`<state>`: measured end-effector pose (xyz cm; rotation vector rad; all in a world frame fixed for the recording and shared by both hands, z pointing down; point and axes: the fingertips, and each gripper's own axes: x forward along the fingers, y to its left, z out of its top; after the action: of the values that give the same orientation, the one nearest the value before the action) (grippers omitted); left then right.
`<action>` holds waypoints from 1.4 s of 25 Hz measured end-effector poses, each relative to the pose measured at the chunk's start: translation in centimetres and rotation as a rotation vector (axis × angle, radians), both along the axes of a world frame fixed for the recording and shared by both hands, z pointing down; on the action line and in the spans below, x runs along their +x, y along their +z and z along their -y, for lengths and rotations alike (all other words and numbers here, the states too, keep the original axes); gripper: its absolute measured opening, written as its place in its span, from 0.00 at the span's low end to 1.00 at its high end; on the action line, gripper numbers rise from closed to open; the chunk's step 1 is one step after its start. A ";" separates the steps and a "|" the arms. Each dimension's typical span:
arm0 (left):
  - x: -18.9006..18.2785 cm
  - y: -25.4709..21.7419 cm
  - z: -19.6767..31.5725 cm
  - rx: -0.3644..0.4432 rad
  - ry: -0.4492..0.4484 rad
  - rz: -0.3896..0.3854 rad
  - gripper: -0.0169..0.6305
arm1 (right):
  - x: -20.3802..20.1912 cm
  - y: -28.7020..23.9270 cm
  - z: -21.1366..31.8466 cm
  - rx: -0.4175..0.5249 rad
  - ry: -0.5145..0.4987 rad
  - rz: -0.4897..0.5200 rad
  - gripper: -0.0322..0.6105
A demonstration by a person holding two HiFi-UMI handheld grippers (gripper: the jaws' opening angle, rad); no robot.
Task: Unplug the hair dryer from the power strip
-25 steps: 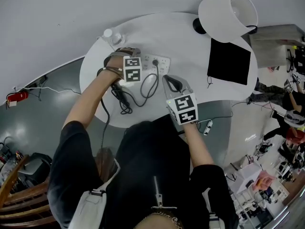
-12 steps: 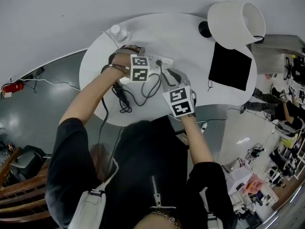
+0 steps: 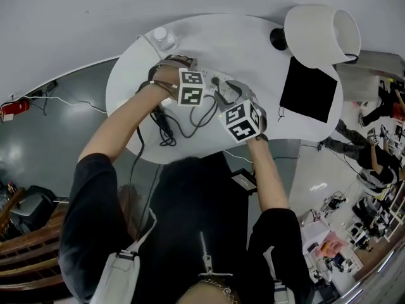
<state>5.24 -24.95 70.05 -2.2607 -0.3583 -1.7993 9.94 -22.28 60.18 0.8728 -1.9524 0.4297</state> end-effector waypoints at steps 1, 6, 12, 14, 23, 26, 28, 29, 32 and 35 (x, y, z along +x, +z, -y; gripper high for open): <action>0.0 0.0 0.0 -0.001 0.000 0.000 0.61 | -0.1 0.1 0.0 -0.010 -0.005 0.013 0.31; -0.1 0.0 0.0 -0.003 0.003 0.002 0.61 | -0.6 0.5 0.3 -0.028 -0.055 0.012 0.31; 0.1 0.2 -0.2 -0.009 0.004 0.005 0.61 | -1.6 1.6 0.4 -0.059 -0.093 0.009 0.31; 0.1 0.2 -0.1 -0.009 0.004 0.003 0.61 | -1.9 1.9 0.5 -0.061 -0.100 0.004 0.31; 0.0 0.0 -0.1 -0.010 0.004 0.001 0.62 | -1.9 3.3 0.7 -0.098 -0.104 -0.100 0.30; 0.0 0.0 -0.1 -0.010 0.003 -0.001 0.62 | -1.9 3.9 0.8 -0.108 -0.083 -0.144 0.28; 0.0 0.1 -0.1 -0.010 0.003 -0.001 0.62 | -1.8 4.5 0.9 -0.114 -0.062 -0.181 0.26; 0.0 0.1 -0.1 -0.011 0.003 -0.001 0.62 | -1.7 4.8 0.9 -0.117 -0.051 -0.196 0.25; 0.1 0.1 -0.1 -0.017 0.000 -0.006 0.62 | -1.6 5.3 1.1 -0.120 -0.024 -0.222 0.22; 0.1 0.2 -0.1 -0.028 -0.006 -0.012 0.62 | -1.2 5.5 1.4 -0.114 -0.010 -0.240 0.21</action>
<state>5.37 -24.88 70.22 -2.2923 -0.3775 -1.7936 8.69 -23.66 65.72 0.8029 -1.6950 0.4063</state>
